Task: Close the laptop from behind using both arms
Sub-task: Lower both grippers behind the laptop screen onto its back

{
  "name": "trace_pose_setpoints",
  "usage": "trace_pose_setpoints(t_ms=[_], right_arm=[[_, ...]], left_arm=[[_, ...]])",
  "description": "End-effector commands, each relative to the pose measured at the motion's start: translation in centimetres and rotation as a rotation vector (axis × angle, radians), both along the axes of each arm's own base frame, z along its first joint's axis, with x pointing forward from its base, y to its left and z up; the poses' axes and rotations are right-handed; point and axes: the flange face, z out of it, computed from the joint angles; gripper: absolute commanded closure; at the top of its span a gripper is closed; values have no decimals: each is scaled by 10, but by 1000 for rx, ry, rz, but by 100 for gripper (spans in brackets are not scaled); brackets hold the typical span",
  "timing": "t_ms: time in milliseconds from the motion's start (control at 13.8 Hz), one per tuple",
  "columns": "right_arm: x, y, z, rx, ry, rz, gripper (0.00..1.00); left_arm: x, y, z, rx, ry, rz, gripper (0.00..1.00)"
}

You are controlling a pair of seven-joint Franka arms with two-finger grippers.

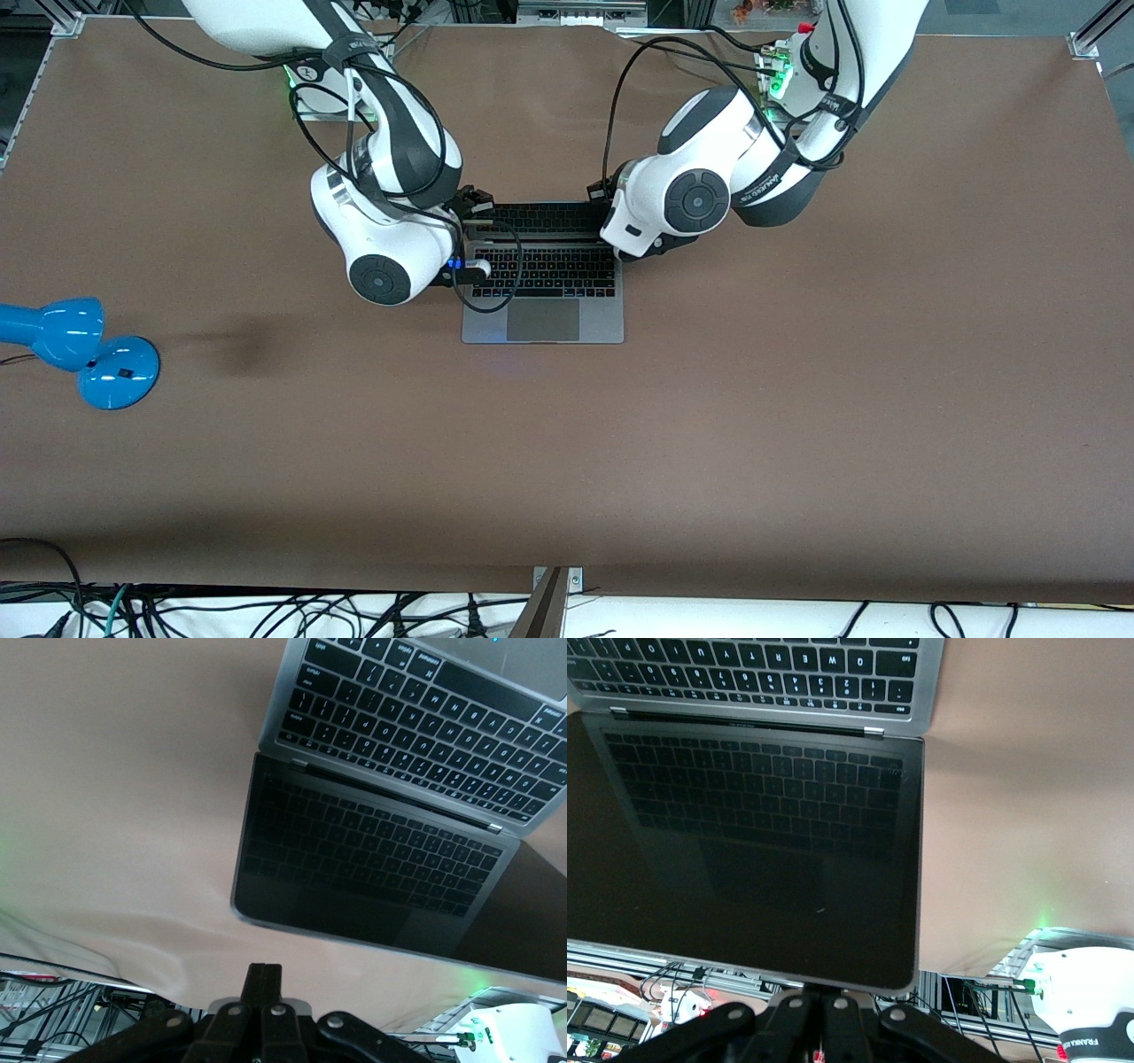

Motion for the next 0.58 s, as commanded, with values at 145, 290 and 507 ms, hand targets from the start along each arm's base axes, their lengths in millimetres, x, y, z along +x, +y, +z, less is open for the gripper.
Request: trace_pose_setpoints(t_ms=[145,290,507], right_arm=[[7,0,-11,-2,-27,12,95],[7,1,-11,-1,-28,13,95],[8,1,-13,-1,-28,12,95]], left_arm=[[14,-3,-3,-22,-30,18,100],[30,-4,3,-35,-56,27,100],[34,-2,-3,-27,-59,21,100]])
